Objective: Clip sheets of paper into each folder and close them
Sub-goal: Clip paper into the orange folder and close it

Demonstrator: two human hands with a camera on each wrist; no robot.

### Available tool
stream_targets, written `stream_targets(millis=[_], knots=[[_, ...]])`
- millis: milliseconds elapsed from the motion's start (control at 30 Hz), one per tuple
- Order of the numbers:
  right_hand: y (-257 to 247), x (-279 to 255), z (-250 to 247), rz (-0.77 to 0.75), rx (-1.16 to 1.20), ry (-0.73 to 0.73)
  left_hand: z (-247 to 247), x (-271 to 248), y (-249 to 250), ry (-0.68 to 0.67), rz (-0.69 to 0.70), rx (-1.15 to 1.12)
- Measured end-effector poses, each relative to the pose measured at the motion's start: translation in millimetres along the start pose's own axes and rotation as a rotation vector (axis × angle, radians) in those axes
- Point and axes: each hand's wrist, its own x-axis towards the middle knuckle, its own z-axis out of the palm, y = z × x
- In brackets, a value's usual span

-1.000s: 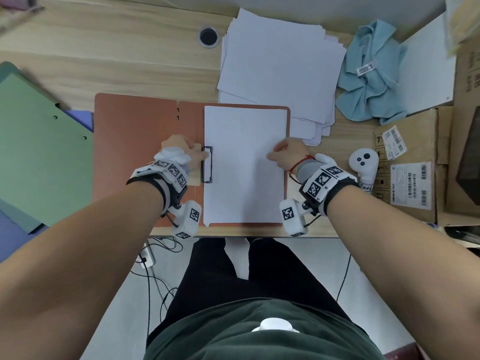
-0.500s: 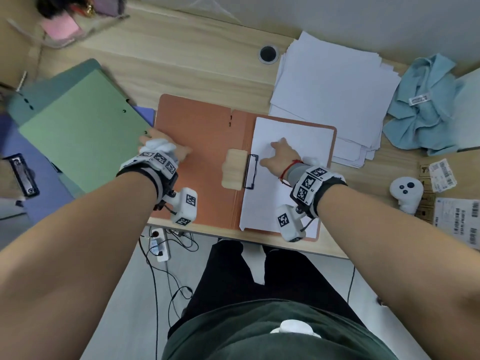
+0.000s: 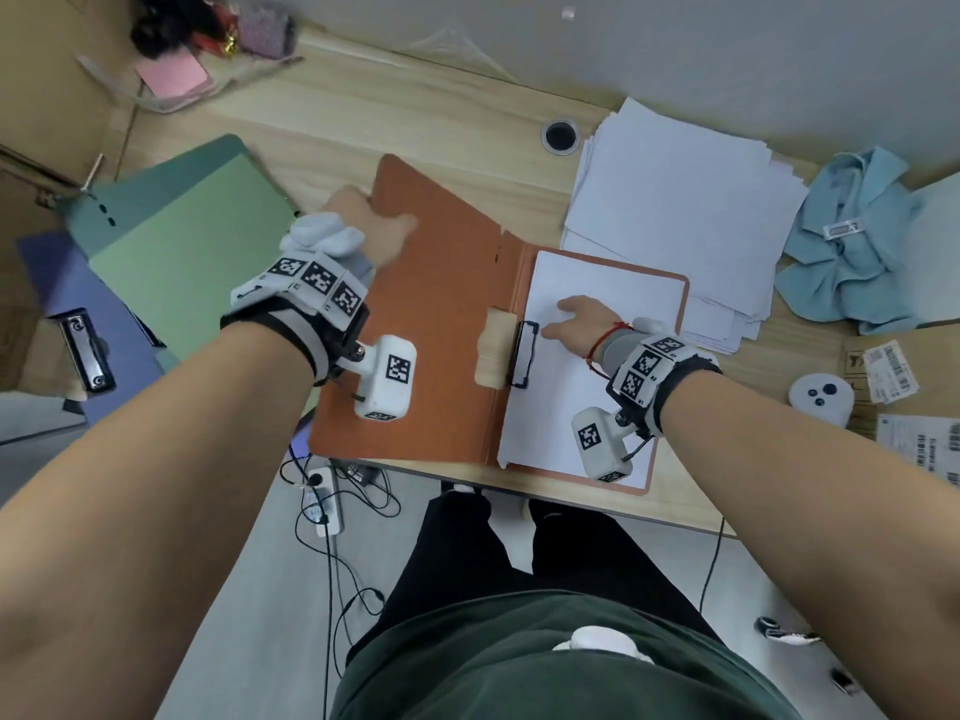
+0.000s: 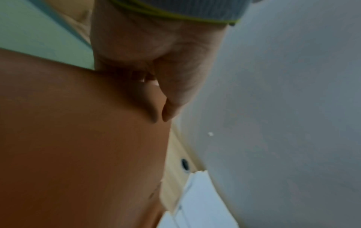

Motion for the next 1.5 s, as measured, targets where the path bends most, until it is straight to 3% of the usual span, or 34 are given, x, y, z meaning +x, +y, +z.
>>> stream_targets(millis=[200, 367, 467, 633, 833, 933, 1233, 1400, 1500], knots=[[-9, -22, -35, -0.083, 0.379, -0.007, 3, -44, 69, -0.187, 0.290, -0.162], [3, -52, -72, -0.076, 0.738, -0.007, 54, -71, 103, -0.398, 0.351, -0.274], [35, -60, -85, -0.013, 0.832, 0.074, 96, -71, 102, -0.460, 0.331, -0.178], [87, -45, -75, 0.049, 0.649, 0.193, 148, -57, 74, -0.410, 0.302, 0.177], [137, -19, -39, 0.195, 0.484, 0.118, 168, -62, 52, -0.337, 0.315, 0.337], [149, -5, -28, 0.224, 0.395, 0.097, 179, -63, 45, -0.309, 0.220, 0.385], [149, 12, -27, 0.261, 0.364, 0.149, 182, -57, 51, -0.379, -0.039, 0.219], [152, 13, -31, 0.270, 0.388, 0.138, 184, -34, 32, -0.394, -0.007, 0.194], [142, 11, -34, 0.200, 0.482, 0.132, 184, -22, 26, -0.337, -0.020, 0.018]])
